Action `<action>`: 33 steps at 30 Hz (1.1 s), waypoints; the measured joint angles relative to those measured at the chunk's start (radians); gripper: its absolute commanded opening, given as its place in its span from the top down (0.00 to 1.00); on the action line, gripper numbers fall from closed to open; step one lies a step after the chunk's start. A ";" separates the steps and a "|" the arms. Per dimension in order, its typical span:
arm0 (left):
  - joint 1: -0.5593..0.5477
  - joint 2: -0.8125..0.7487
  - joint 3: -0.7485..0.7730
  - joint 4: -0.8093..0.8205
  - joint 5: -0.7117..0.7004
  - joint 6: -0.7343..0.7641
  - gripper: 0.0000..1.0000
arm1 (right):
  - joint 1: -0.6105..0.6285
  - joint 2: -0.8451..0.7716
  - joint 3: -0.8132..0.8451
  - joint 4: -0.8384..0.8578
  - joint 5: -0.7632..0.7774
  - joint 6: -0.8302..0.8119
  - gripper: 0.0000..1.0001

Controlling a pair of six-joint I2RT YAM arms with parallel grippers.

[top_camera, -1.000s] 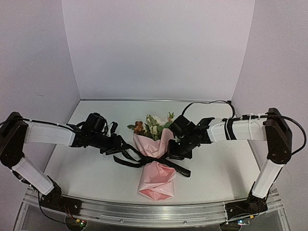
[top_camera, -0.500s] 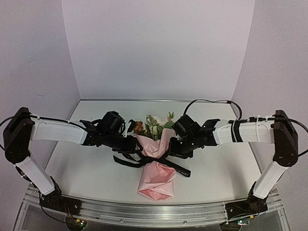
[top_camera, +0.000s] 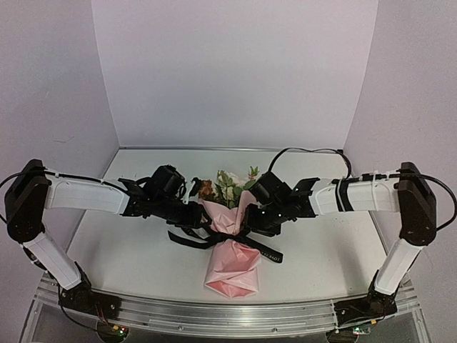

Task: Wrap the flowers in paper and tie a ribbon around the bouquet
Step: Adjust the ribbon on the folded bouquet.

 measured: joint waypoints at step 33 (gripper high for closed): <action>-0.130 0.149 0.175 -0.033 0.001 0.329 0.53 | 0.000 -0.048 -0.045 0.039 0.000 0.017 1.00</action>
